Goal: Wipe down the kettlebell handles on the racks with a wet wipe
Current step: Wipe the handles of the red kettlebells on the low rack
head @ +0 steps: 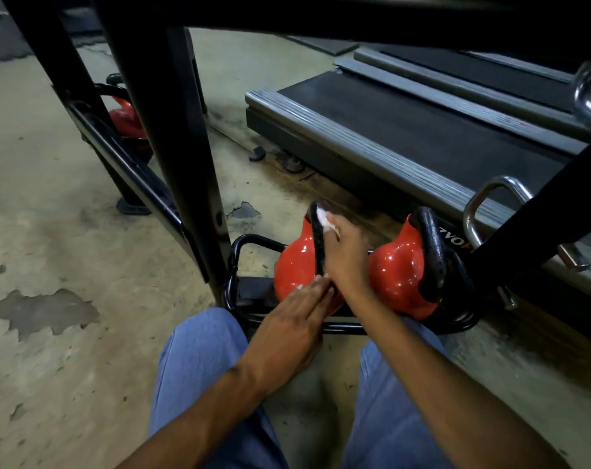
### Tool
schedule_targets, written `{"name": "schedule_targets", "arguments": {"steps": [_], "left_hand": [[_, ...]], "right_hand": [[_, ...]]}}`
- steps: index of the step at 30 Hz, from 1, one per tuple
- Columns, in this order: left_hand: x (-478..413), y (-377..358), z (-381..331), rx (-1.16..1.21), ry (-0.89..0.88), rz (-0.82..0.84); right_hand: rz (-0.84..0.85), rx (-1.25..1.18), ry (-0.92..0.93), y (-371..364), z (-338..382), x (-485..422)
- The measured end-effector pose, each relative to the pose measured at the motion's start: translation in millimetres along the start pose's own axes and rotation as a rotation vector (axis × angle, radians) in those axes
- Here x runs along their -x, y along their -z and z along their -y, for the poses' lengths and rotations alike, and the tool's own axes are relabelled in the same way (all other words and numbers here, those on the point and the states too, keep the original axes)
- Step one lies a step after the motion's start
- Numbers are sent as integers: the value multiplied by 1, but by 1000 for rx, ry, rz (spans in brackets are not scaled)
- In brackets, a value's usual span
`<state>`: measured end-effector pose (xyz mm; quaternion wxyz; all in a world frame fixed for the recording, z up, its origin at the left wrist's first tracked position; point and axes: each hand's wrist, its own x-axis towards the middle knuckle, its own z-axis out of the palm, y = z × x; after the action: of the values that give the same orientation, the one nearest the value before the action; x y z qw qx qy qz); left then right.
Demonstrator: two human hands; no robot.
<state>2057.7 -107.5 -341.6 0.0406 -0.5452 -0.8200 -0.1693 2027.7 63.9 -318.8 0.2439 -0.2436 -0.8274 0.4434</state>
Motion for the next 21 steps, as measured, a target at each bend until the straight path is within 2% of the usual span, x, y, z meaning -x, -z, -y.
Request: {"name": "schedule_targets", "arguments": {"steps": [3,5,7,10,14,16,19,21], "left_hand": [[4,-9,0,-30,-22,9],[4,-10,-1,-65,-28,23],[4,-9,-3,-135,-29,39],[6,-7,-6,-183,-18,48],[6,-12,-6,-165,-15,37],[7,-13,-7,-150,-10,36],[8,-10,-7,-119,-1,53],[10,-4,-5,-63,-23,35]], "right_hand": [[101,179,385,20,-11,35],[315,413,556,25,-14,4],[555,730,586,24,7,-46],[755,1073,651,21,42,-89],[1110,1263,936,26,55,-54],[1097,1260,1013,31,53,-52],[869,1168,907,32,51,-70],[714,1132,1071,29,31,-53]]}}
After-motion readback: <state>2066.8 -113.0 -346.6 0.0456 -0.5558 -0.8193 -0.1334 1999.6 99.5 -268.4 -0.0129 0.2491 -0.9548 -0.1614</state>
